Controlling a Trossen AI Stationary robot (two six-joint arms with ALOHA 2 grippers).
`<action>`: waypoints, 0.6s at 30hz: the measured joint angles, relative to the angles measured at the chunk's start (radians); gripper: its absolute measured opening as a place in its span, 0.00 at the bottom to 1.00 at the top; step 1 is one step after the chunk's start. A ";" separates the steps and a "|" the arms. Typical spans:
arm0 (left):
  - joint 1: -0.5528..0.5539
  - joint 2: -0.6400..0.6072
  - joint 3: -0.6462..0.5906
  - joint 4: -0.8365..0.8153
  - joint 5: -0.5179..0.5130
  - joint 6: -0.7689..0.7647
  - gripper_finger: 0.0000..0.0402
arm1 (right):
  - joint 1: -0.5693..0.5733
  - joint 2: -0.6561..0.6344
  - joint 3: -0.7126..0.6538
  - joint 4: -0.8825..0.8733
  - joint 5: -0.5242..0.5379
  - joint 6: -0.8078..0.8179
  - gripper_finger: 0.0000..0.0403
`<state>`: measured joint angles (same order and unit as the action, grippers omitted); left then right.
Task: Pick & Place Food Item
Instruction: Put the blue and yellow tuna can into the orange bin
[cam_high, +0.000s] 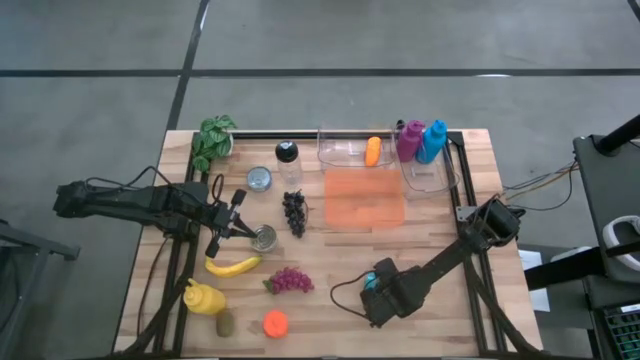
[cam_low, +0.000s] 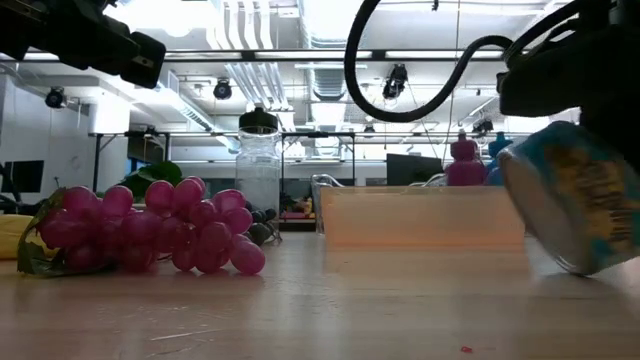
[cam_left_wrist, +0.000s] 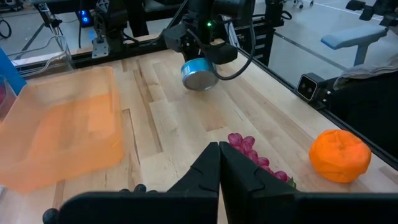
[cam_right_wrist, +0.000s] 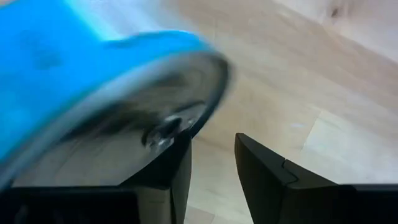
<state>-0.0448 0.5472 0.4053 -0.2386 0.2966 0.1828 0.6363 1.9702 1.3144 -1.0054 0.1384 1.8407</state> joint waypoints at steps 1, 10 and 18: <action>0.000 0.000 0.000 0.000 0.000 0.000 0.02 | 0.002 0.002 -0.001 0.002 -0.006 0.006 0.31; 0.000 0.000 0.000 -0.001 0.000 0.000 0.02 | 0.012 0.004 -0.032 -0.001 -0.049 0.043 0.32; 0.000 0.000 0.000 -0.002 0.000 0.000 0.02 | 0.012 0.003 -0.034 -0.011 -0.032 0.037 0.30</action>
<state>-0.0446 0.5472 0.4053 -0.2405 0.2966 0.1825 0.6483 1.9736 1.2808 -1.0167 0.1065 1.8778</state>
